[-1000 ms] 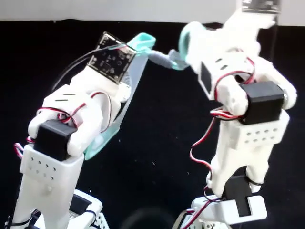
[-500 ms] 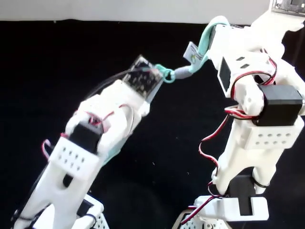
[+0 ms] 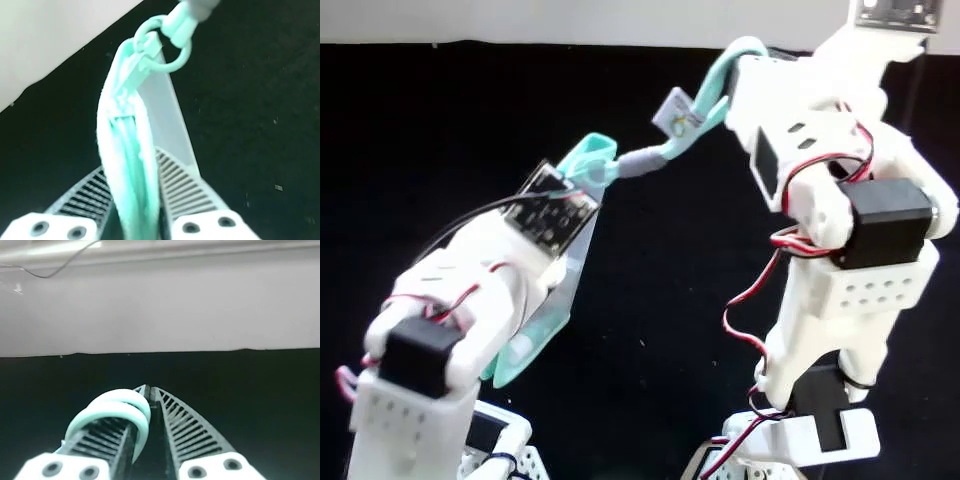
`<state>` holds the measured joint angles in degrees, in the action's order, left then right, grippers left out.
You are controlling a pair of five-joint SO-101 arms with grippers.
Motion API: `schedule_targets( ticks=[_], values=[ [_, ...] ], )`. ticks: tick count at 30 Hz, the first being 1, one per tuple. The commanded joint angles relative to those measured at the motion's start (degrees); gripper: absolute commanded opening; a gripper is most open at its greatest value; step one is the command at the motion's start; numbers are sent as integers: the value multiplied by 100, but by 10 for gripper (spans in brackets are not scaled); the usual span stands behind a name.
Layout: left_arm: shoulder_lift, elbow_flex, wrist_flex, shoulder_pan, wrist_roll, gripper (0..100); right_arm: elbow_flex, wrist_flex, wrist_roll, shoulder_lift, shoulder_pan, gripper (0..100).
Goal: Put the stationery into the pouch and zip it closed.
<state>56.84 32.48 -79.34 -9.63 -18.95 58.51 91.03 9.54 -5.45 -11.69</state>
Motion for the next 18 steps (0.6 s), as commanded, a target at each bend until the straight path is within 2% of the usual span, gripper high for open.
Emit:
schedule_targets(
  ticks=[1, 10, 18],
  values=[
    [295, -145, -624, 84, -62, 199, 312, 22, 35, -66, -119, 6],
    [646, -303, -888, 84, -62, 181, 356, 145, 26, -66, -136, 6],
    [673, -1130, -1134, 75, -62, 181, 321, 171, 35, -57, -136, 6]
  ],
)
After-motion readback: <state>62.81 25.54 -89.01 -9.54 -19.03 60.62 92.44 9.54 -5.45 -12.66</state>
